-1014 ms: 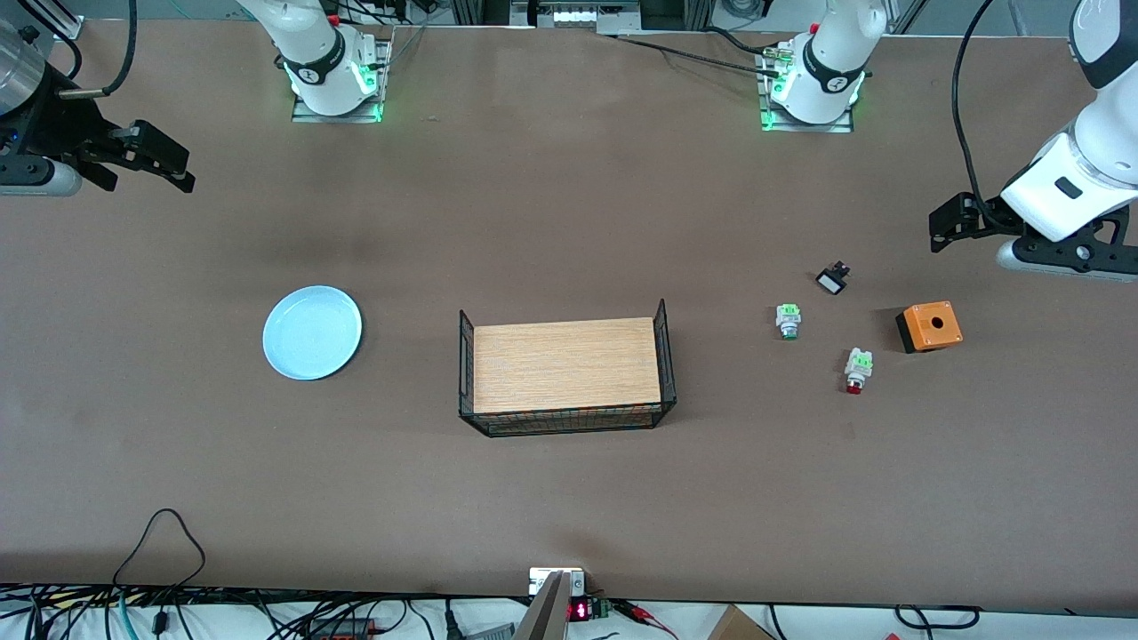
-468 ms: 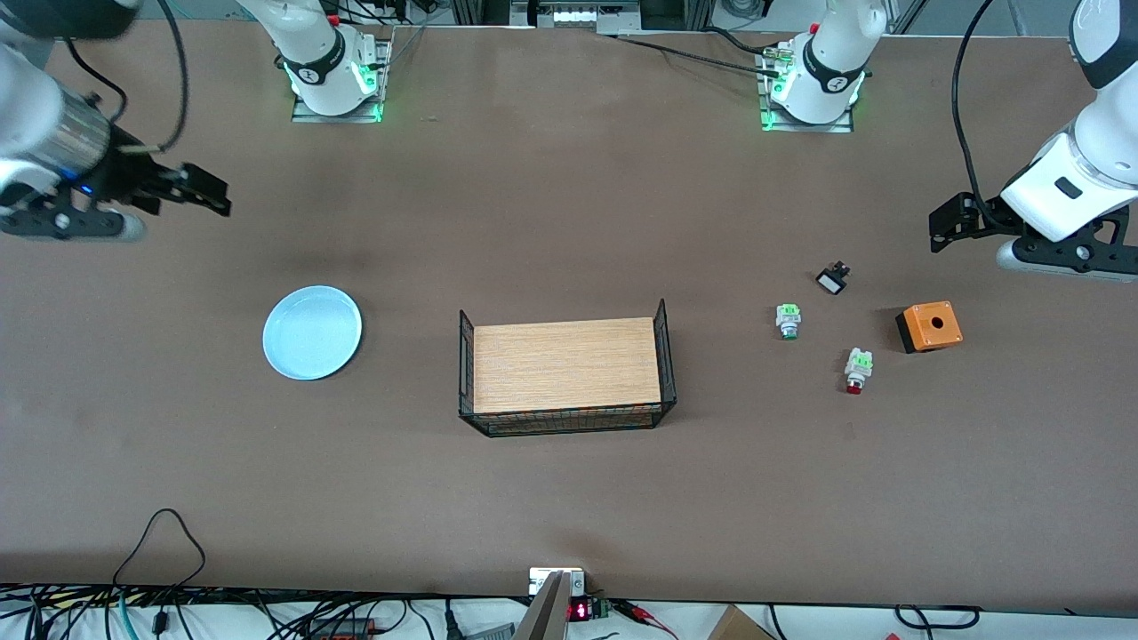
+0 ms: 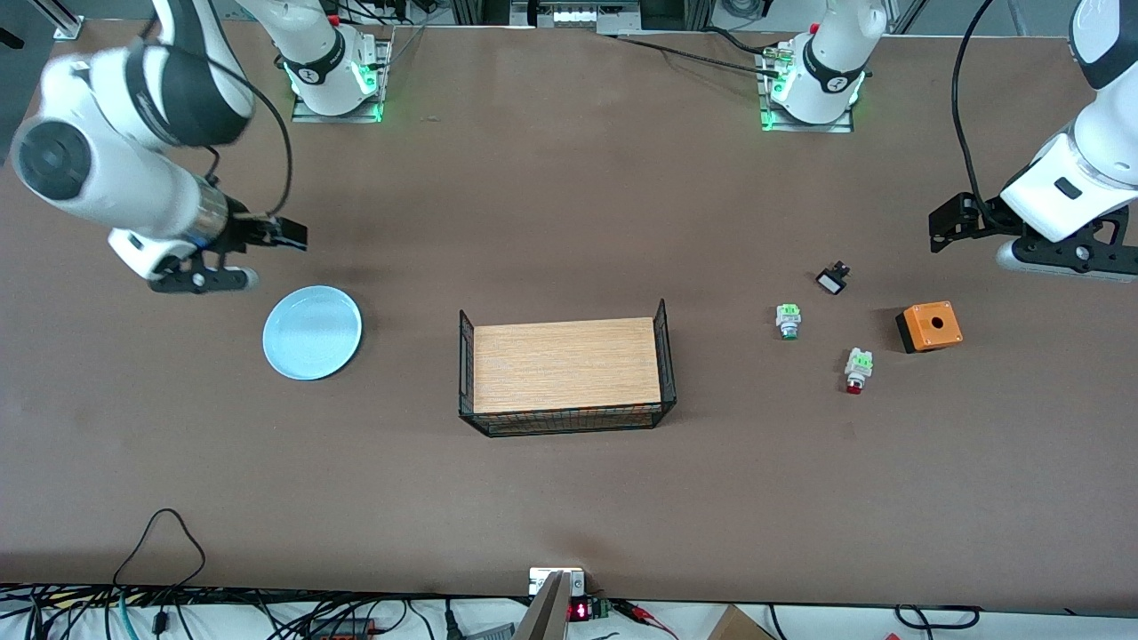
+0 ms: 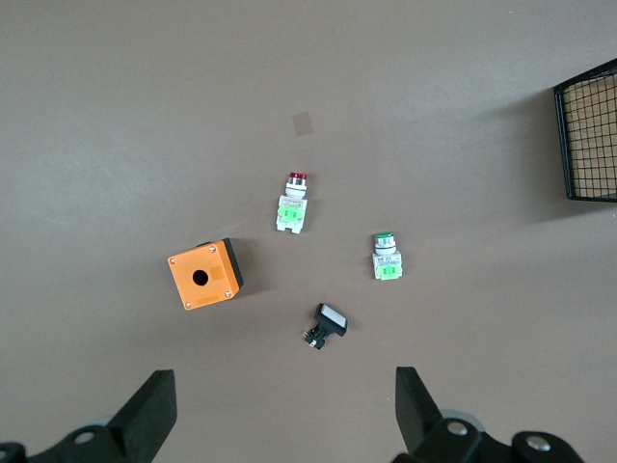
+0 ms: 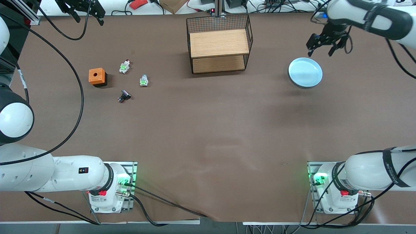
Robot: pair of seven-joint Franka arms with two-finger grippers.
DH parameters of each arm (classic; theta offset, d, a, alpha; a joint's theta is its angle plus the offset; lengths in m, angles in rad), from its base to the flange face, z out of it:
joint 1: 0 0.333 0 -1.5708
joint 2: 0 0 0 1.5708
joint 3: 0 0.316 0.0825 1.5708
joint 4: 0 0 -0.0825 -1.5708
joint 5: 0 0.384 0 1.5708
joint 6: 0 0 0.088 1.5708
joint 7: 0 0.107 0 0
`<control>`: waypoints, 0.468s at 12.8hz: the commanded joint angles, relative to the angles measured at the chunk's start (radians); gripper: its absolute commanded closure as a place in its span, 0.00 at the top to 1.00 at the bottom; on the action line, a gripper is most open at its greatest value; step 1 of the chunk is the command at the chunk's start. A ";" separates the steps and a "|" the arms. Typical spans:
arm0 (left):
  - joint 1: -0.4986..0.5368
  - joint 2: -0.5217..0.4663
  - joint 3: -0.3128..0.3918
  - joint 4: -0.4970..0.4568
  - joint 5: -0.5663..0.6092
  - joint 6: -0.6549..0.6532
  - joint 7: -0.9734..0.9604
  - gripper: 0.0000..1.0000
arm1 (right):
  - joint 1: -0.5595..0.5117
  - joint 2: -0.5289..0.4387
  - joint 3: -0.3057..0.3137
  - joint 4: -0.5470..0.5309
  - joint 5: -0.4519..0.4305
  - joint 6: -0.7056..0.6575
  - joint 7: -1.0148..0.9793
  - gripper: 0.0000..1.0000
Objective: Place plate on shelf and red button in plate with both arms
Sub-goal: 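Move the right gripper down over the pale blue plate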
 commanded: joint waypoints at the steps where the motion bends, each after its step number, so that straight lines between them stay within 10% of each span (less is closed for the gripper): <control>1: 0.006 -0.013 -0.002 -0.014 -0.009 0.010 -0.001 1.00 | 0.030 0.128 0.000 0.001 -0.004 0.100 -0.008 1.00; 6: 0.006 -0.013 -0.002 -0.014 -0.009 0.010 -0.001 1.00 | 0.056 0.282 0.000 -0.076 -0.145 0.413 -0.010 1.00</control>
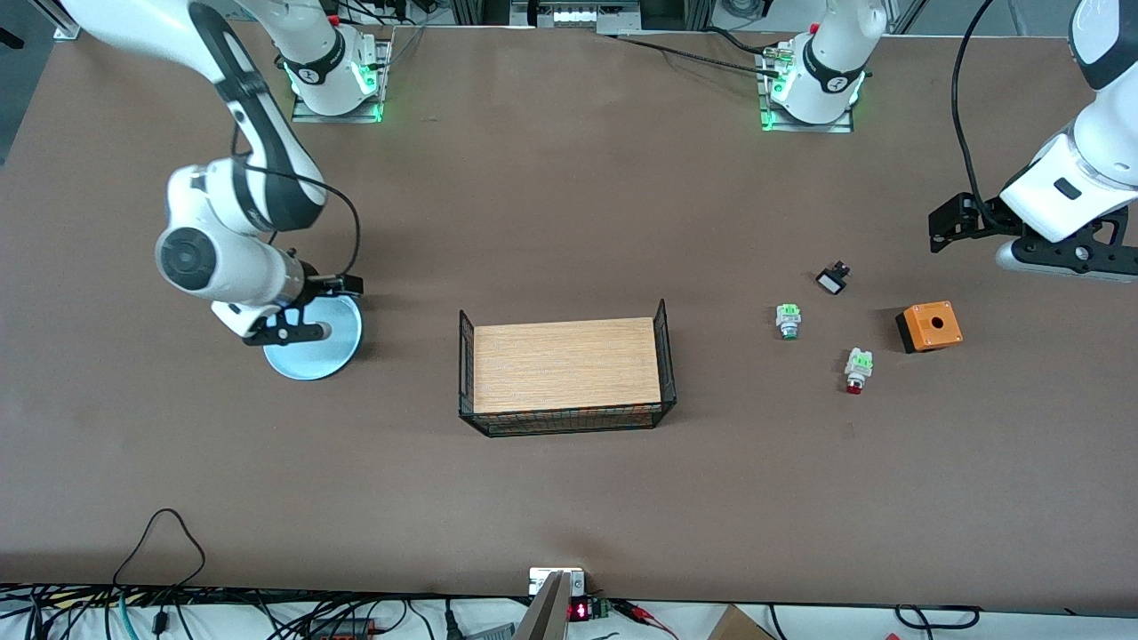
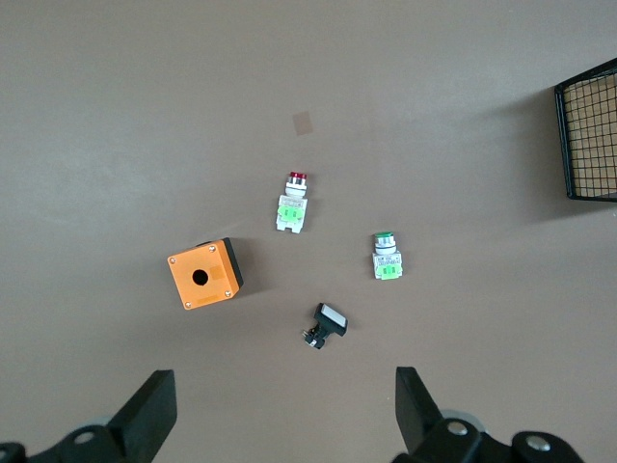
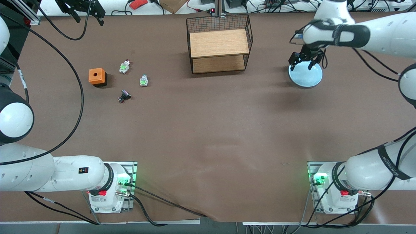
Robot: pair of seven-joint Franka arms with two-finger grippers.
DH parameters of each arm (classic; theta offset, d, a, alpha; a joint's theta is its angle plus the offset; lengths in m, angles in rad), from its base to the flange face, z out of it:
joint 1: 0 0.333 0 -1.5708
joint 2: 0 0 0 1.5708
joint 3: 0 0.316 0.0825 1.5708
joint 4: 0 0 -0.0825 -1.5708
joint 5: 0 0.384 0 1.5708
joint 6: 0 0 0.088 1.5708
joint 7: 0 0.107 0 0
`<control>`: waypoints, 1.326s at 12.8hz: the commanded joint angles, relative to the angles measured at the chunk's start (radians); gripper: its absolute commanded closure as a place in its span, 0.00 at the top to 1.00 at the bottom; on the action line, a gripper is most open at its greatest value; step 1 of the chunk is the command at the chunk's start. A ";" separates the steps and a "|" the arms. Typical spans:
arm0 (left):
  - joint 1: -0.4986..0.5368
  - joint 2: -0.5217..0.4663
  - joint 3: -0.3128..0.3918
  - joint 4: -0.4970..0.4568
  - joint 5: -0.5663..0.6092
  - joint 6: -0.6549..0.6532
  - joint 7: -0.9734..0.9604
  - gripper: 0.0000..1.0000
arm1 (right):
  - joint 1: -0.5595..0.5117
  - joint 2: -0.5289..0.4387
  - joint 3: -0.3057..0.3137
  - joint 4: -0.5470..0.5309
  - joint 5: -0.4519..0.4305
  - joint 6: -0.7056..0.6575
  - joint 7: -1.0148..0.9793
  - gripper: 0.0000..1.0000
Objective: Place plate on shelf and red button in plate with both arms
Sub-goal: 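Move the right gripper down over the pale blue plate, then grasp the plate rim with the right gripper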
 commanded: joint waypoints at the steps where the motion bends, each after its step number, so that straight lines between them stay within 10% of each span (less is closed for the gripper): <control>1: 0.015 -0.014 -0.002 -0.014 -0.009 0.010 -0.001 1.00 | 0.018 0.047 0.000 -0.028 -0.071 0.108 -0.008 1.00; 3: 0.021 -0.012 -0.002 -0.014 -0.012 0.010 0.003 1.00 | 0.027 0.076 0.000 -0.043 -0.073 0.159 -0.009 1.00; 12: 0.021 -0.012 -0.004 -0.013 -0.012 0.010 0.005 1.00 | 0.024 0.112 -0.001 -0.045 -0.096 0.198 -0.074 0.02; 17: 0.021 -0.012 -0.004 -0.013 -0.012 0.010 0.005 1.00 | 0.033 0.066 0.002 -0.037 -0.099 0.165 -0.149 0.00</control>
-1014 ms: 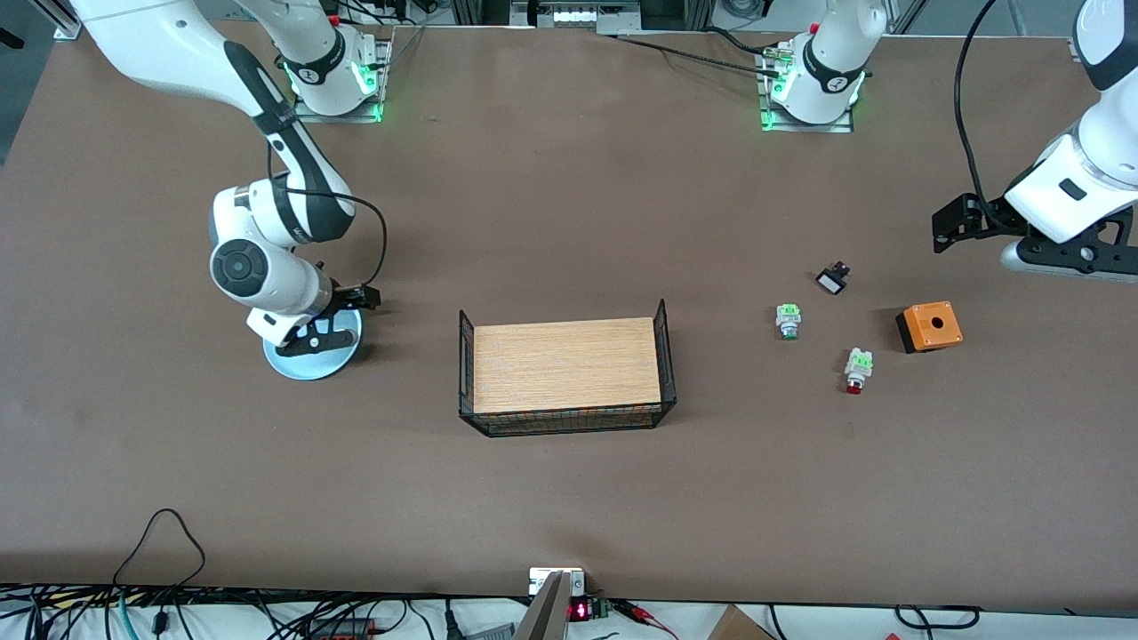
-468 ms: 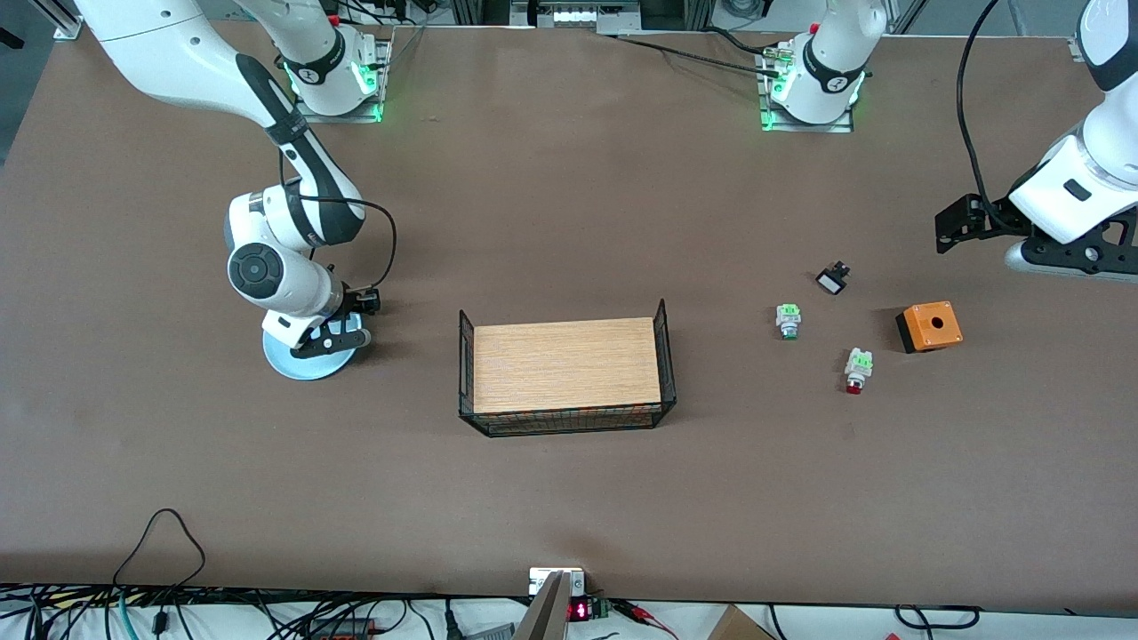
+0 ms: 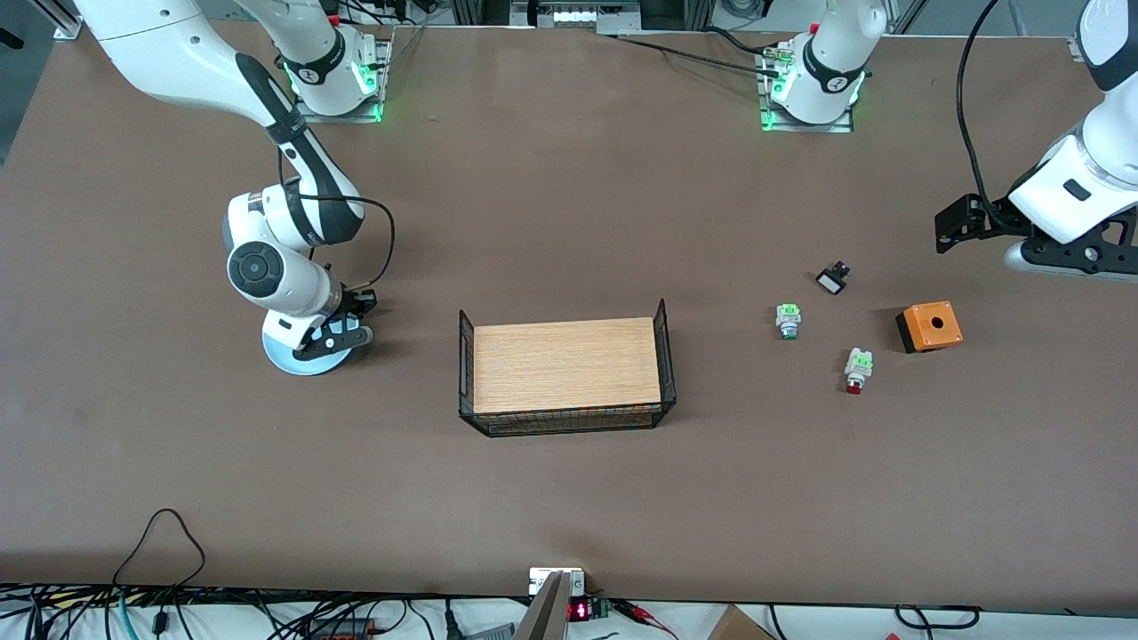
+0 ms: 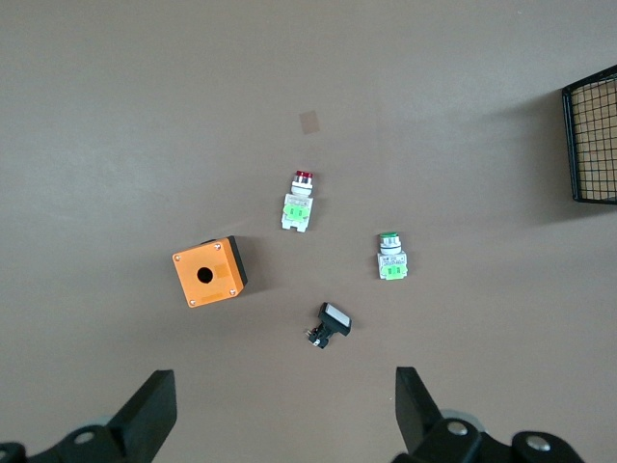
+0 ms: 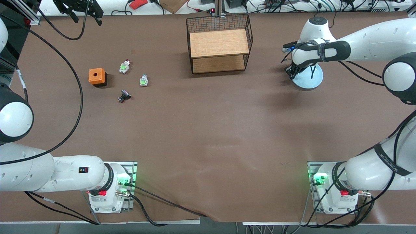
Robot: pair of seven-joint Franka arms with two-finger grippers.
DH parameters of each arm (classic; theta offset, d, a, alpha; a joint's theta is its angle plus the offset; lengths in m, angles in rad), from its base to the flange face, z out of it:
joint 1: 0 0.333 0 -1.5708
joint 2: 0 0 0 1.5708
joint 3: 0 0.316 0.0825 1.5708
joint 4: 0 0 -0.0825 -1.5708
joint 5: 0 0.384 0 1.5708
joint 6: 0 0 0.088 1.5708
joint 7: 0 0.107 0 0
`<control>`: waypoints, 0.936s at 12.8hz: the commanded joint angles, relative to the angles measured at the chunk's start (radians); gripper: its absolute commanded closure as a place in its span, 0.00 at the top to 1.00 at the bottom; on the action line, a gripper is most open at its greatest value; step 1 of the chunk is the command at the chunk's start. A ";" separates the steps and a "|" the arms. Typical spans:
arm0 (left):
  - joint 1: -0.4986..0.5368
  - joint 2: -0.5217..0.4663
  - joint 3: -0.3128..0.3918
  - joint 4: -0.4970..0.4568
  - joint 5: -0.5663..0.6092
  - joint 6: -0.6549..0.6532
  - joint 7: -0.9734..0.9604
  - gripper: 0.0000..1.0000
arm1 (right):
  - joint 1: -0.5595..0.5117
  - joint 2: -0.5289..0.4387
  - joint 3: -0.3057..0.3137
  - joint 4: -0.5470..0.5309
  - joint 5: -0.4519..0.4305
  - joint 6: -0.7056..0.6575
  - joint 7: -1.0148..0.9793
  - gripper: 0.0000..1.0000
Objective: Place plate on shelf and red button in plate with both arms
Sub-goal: 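Grasp the plate rim with the right gripper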
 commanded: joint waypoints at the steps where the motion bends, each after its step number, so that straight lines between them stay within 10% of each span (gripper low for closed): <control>1: 0.009 -0.012 -0.004 -0.012 -0.012 0.010 0.005 1.00 | 0.003 -0.066 0.004 -0.002 -0.009 -0.031 -0.076 0.00; 7: 0.009 -0.012 -0.004 -0.012 -0.012 0.010 0.005 1.00 | 0.011 -0.233 0.055 0.061 -0.011 -0.120 -0.349 0.00; 12: 0.009 -0.012 -0.004 -0.012 -0.012 0.010 0.005 1.00 | 0.012 -0.264 0.213 0.283 -0.006 -0.357 -0.440 0.00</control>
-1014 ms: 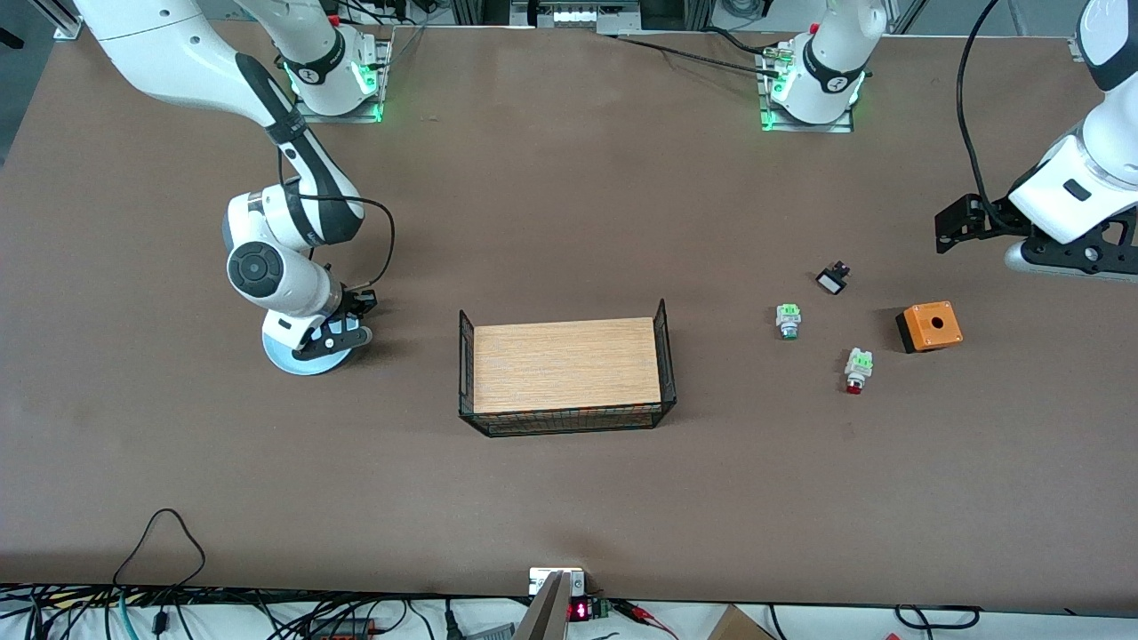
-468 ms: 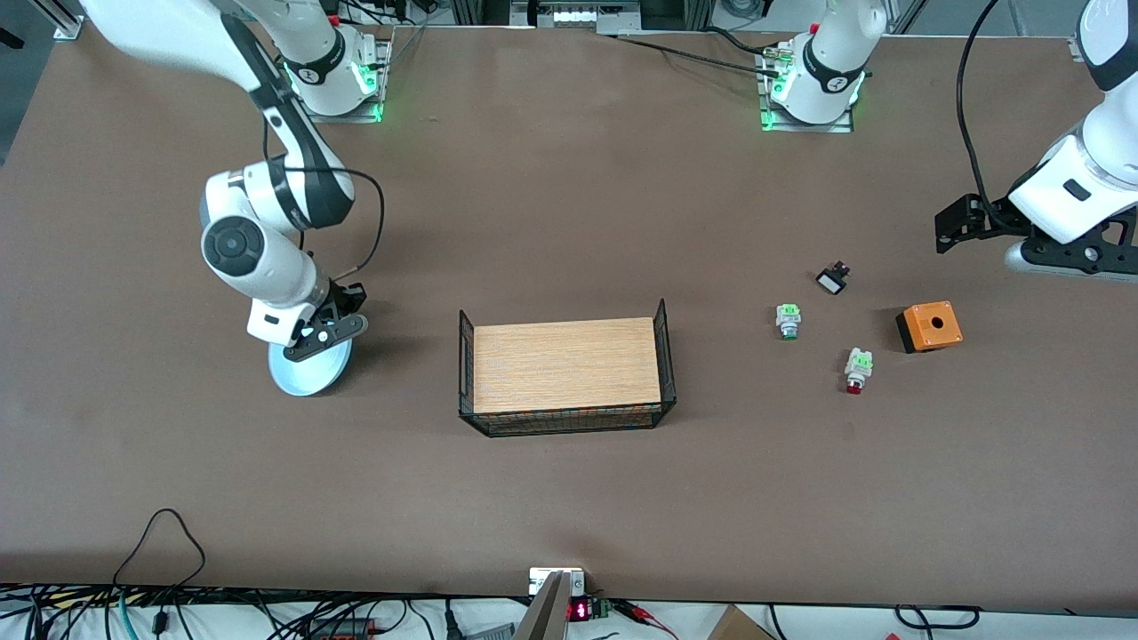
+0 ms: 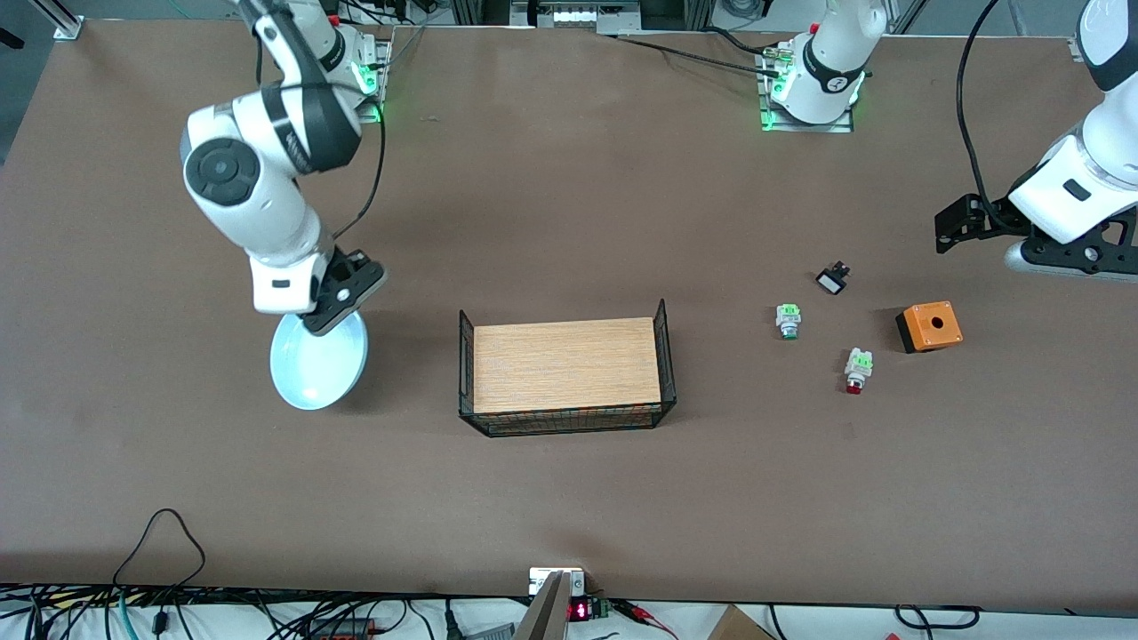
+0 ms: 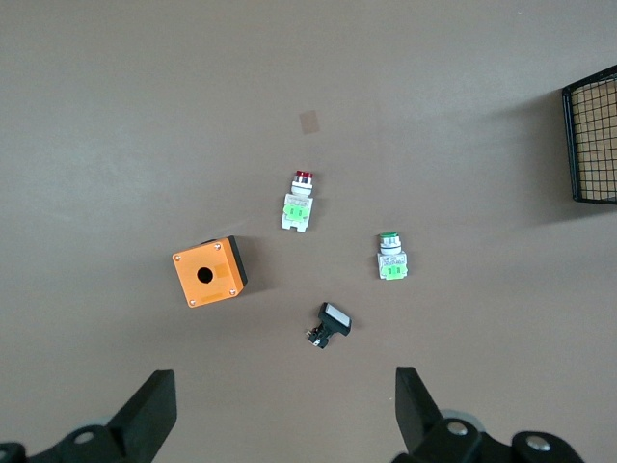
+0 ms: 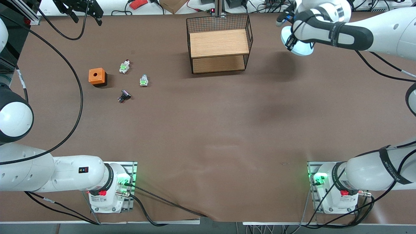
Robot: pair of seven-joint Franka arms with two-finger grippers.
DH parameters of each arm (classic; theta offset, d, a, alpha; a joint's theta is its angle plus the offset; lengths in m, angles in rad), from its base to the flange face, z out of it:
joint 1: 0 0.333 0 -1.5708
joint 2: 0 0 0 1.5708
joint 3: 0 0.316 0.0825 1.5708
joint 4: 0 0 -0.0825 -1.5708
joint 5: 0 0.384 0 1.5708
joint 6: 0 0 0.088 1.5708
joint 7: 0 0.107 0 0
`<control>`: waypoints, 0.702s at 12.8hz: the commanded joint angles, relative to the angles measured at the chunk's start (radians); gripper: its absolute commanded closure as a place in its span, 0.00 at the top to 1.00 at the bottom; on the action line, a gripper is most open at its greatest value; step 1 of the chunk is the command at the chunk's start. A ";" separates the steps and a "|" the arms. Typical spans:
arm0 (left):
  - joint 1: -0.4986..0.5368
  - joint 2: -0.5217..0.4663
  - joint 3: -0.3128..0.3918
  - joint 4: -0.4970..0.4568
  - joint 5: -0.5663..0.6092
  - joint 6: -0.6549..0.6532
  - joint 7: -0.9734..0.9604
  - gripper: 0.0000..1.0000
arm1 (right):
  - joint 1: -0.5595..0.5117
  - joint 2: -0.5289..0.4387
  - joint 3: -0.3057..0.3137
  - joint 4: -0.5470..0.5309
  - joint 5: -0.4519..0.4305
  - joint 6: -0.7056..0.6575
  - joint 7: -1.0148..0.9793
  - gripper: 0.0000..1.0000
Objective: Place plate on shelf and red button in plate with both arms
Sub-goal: 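Lift the plate with the right gripper and carry it over the tray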
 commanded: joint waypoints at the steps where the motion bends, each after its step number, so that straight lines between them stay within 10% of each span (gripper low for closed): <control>1: 0.009 -0.012 -0.004 -0.012 -0.012 0.010 0.005 1.00 | 0.004 0.005 0.087 0.136 -0.003 -0.111 -0.035 0.00; 9: 0.009 -0.012 -0.004 -0.012 -0.012 0.010 0.002 1.00 | 0.296 0.060 0.110 0.274 -0.101 -0.118 -0.102 0.00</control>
